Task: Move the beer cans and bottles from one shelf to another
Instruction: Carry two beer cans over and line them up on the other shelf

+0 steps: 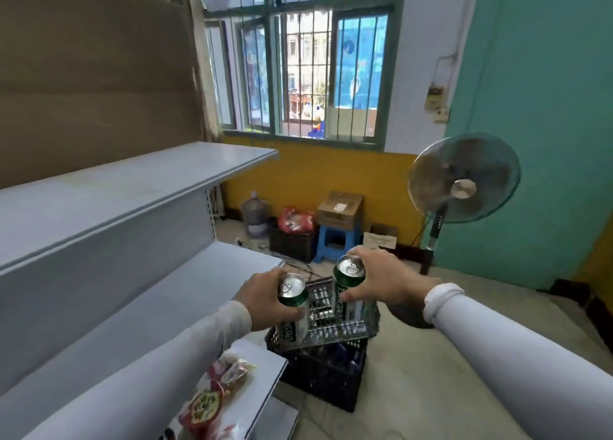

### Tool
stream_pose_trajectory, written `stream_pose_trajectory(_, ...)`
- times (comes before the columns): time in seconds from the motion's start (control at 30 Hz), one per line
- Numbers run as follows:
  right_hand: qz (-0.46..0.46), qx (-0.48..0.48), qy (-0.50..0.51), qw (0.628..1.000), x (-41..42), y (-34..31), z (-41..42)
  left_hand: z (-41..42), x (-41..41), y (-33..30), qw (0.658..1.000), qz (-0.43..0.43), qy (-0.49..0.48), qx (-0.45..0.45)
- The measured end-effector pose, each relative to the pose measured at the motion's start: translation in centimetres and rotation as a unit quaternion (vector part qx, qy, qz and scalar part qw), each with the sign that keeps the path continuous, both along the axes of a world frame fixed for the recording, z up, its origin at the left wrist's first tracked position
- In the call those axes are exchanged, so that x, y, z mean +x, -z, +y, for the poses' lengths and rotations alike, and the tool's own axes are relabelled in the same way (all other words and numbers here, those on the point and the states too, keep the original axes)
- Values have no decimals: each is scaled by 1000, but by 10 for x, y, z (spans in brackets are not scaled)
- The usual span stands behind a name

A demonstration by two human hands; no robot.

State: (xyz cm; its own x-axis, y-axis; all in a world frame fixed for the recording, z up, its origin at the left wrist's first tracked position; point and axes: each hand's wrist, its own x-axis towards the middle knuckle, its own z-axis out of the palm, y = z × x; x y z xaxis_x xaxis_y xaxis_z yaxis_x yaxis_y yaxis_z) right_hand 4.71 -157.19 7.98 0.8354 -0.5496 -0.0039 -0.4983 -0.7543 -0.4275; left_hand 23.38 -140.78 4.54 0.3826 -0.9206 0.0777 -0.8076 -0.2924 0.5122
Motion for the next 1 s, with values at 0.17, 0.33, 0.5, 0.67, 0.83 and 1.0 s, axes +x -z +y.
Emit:
stream_pose_trajectory(0.17,9,25,-87,996,97,13,-47,-18,75,4,995,9,-96,9)
stream_pose_trajectory(0.33,4,28,-144,989,188,29,-71,-33,144,21,986,5,-168,-5)
stream_pose_trajectory(0.5,17,9,-187,982,268,32,-90,-46,196,35,977,15,-213,-6)
stream_pose_trajectory(0.67,15,-5,-230,973,329,45,-107,-55,225,46,963,35,-269,-10)
stream_pose_trajectory(0.83,10,-21,-305,952,380,62,-117,-60,240,56,944,30,-328,7)
stream_pose_trajectory(1.0,4,-11,-376,927,418,74,-136,-75,250,60,912,17,-410,8)
